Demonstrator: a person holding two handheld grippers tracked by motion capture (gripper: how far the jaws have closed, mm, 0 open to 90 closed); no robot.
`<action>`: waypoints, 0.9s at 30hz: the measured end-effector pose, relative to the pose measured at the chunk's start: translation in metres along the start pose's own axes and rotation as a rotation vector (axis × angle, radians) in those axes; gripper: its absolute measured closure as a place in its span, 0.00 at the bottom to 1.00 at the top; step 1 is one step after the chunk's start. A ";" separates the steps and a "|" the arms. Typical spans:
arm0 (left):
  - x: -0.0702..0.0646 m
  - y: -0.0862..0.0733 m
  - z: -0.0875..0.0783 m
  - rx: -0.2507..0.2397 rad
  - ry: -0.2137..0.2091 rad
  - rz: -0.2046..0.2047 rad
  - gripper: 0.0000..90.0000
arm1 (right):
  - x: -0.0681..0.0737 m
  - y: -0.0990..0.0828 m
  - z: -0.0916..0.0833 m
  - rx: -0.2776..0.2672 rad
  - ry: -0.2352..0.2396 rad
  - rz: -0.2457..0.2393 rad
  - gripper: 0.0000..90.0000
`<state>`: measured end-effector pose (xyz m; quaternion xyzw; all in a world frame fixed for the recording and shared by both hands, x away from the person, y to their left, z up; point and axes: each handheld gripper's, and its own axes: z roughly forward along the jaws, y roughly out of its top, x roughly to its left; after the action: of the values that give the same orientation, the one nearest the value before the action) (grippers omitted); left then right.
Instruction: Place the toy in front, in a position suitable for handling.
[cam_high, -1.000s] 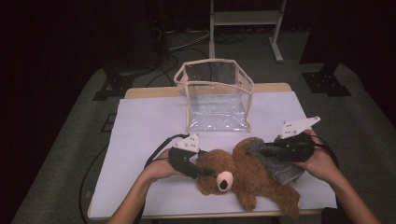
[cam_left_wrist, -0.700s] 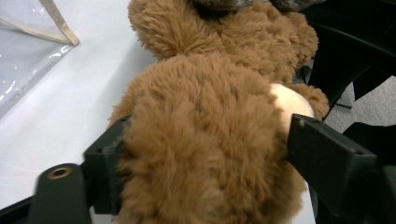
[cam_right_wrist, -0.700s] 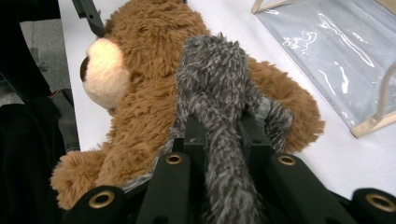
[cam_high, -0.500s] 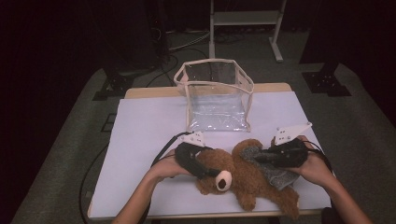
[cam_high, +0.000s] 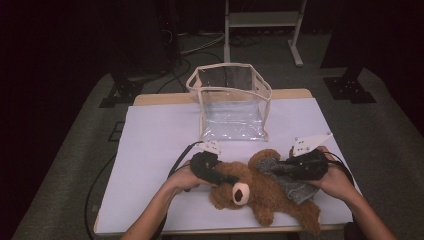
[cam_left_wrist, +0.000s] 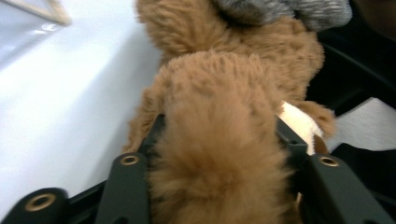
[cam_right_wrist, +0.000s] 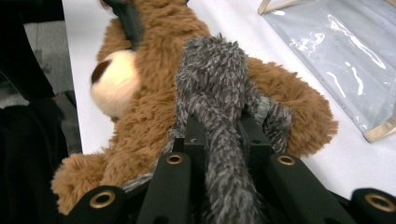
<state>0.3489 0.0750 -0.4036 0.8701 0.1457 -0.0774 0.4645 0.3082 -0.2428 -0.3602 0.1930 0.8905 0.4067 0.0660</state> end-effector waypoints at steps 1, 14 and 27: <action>-0.001 0.002 -0.001 -0.002 0.008 0.014 0.60 | 0.000 0.000 -0.001 -0.008 -0.009 0.005 0.85; 0.005 0.044 -0.040 0.073 0.172 0.184 0.60 | -0.013 0.020 0.009 -0.078 -0.043 0.032 0.85; -0.011 0.013 -0.031 0.091 0.156 0.181 0.53 | 0.019 0.024 0.023 -0.037 0.002 -0.046 0.85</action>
<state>0.3423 0.0917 -0.3729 0.9032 0.0985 0.0261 0.4170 0.3042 -0.2049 -0.3571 0.1710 0.8871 0.4215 0.0777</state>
